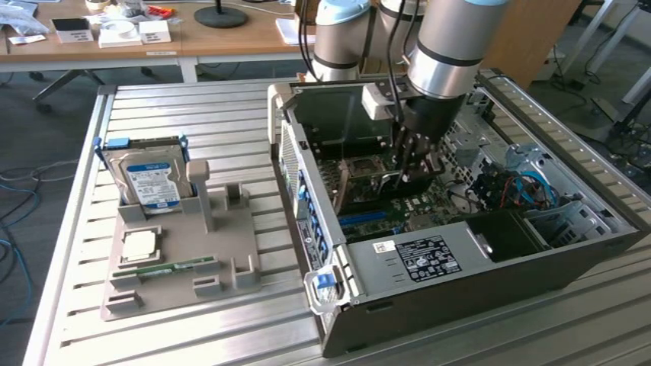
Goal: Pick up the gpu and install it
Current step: 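Insert the gpu into the slot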
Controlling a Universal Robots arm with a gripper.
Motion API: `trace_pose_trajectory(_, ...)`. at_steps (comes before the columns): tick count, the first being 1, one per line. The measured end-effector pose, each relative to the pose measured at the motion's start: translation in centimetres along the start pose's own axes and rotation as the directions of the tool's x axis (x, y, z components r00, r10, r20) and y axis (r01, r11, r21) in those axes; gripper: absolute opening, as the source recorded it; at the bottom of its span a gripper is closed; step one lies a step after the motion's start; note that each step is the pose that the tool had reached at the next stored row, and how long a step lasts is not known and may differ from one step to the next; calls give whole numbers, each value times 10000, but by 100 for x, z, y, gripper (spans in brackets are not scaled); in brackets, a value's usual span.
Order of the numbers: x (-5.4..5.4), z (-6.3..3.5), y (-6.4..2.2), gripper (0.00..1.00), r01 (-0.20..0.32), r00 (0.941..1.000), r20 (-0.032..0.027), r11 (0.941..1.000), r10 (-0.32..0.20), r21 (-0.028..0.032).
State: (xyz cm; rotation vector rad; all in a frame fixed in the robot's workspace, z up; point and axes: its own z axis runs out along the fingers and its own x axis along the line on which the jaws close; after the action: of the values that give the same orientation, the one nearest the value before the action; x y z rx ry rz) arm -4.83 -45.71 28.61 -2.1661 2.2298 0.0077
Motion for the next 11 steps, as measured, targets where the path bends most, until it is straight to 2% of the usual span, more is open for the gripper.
trace_pose_trajectory(11,5,95,78,27,0,10000,-1,10000,0,9)
